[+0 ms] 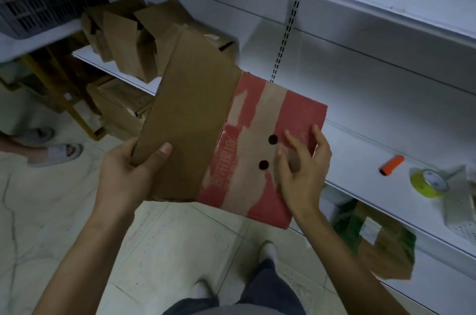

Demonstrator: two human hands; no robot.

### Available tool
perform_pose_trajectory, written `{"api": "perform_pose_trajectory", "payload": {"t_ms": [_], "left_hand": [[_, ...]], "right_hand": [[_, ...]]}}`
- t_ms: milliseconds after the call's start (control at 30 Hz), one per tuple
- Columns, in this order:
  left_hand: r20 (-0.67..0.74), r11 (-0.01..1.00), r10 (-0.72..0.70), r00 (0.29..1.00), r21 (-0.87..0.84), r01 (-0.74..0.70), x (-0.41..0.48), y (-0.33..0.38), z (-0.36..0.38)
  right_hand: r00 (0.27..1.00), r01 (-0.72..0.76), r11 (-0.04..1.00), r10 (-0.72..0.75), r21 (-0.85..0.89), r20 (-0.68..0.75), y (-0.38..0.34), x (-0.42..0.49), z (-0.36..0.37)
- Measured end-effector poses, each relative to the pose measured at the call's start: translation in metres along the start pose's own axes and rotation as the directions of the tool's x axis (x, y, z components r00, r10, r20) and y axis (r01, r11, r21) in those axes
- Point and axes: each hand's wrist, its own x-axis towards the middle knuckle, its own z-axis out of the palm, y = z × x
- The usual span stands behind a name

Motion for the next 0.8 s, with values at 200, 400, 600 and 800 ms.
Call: {"api": "perform_pose_trajectory", "payload": {"t_ms": [200,400,600,800], "left_hand": [[-0.008,0.994,-0.017,1.000,-0.107,0.016,-0.020,0.012,-0.004],[-0.046,0.992,-0.064,0.997,-0.115,0.059,-0.027,0.022,-0.021],[-0.183,0.974,-0.132,0.974,-0.208,0.093,-0.021,0.014,-0.059],[-0.339,0.997,-0.070,0.938,-0.050,0.056,-0.019,-0.001,-0.069]], "right_hand": [[0.975,0.202,0.971,-0.186,-0.130,0.123,-0.004,-0.001,0.006],[0.980,0.114,0.992,-0.122,0.061,0.160,-0.019,0.013,0.015],[0.717,-0.642,0.731,0.466,0.230,0.519,-0.026,0.016,0.017],[0.862,-0.466,0.809,0.325,0.358,0.389,-0.045,0.004,0.036]]}}
